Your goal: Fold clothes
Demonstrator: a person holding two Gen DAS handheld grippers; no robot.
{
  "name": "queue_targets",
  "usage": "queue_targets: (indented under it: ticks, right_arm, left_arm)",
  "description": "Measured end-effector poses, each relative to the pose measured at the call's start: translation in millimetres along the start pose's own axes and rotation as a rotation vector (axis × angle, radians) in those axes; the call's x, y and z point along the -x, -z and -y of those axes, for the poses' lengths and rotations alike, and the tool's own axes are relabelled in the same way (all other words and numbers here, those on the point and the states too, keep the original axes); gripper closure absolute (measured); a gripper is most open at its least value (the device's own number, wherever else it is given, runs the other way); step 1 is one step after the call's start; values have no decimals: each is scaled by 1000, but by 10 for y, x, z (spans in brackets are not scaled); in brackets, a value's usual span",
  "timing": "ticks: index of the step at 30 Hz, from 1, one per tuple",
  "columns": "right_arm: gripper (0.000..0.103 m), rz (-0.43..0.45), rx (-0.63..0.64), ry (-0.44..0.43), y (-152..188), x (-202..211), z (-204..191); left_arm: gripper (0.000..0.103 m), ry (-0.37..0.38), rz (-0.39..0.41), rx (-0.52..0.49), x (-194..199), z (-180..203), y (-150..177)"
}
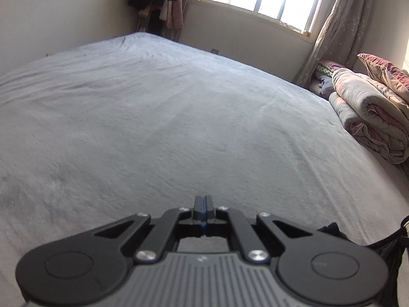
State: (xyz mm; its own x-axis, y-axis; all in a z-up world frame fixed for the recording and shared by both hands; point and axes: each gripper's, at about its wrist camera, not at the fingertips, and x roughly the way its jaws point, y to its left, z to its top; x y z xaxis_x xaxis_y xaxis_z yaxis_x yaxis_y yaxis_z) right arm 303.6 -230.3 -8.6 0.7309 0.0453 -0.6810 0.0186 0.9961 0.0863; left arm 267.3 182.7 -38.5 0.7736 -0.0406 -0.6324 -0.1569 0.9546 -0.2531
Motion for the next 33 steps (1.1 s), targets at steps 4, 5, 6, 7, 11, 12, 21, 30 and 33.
queue_targets:
  ticks: [4,5,6,7,11,12,21,30,33]
  right_arm:
    - [95,-37,-18,16,63,-140,40]
    - [95,-45,-25,19,76,-163,49]
    - [95,-52,-31,20,92,-177,57]
    - [94,-59,-38,18,106,-183,67]
    - [86,-90,-70,-10,147,-154,98]
    - [83,-103,-75,-20,159,-138,101]
    - [41,-191,-98,-82,450,207,187]
    - [48,-281,-57,-181,989,647,14]
    - [83,-273,-12,-157,1070,669,-44]
  left_arm:
    - [102,51,-68,11,-64,17,161]
    - [102,64,-87,11,-78,34,198]
    - [101,80,-106,8,-92,55,229]
    - [98,101,-126,4,-114,86,265]
    - [72,181,-206,-4,-189,206,359]
    - [68,205,-227,-4,-206,242,382]
    - [43,300,-335,-83,-198,547,569]
    - [91,246,-323,-172,-160,706,716]
    - [95,219,-300,-170,-154,693,715]
